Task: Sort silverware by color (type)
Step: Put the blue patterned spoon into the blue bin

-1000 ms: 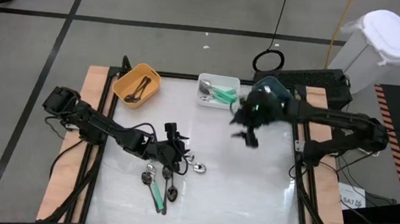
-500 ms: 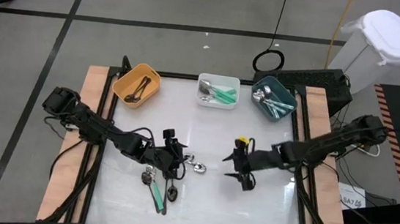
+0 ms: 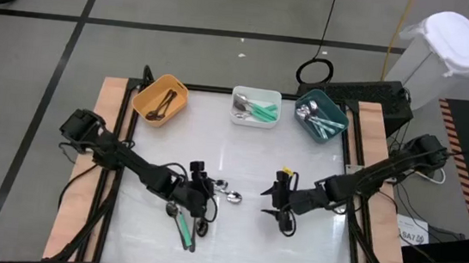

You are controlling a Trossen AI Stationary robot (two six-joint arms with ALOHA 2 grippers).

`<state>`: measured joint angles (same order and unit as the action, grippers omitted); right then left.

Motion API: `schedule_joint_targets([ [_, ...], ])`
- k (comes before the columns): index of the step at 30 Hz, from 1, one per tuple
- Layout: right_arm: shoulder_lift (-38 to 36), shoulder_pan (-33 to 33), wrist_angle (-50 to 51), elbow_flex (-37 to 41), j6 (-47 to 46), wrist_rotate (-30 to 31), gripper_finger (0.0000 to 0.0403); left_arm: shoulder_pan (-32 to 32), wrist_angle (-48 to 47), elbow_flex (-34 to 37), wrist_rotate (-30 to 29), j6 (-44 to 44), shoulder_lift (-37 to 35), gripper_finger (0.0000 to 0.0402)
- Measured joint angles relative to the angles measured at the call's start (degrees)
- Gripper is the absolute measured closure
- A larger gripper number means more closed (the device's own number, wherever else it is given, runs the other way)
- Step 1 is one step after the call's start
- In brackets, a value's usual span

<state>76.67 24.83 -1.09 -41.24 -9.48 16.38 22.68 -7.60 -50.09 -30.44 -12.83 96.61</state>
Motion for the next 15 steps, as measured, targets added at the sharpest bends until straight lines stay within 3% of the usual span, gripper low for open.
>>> schedule_joint_targets([
  [11,8.53,0.03,-6.17,0.00,-0.37,-0.05,0.0167,0.13,-0.92,-0.06,0.07,-1.23,4.67,0.0186],
  [15,9.46,0.07,-7.95,-0.01,-0.63,-0.21,0.0167,0.13,-0.61,-0.04,-0.82,-1.28,6.41,0.0206],
])
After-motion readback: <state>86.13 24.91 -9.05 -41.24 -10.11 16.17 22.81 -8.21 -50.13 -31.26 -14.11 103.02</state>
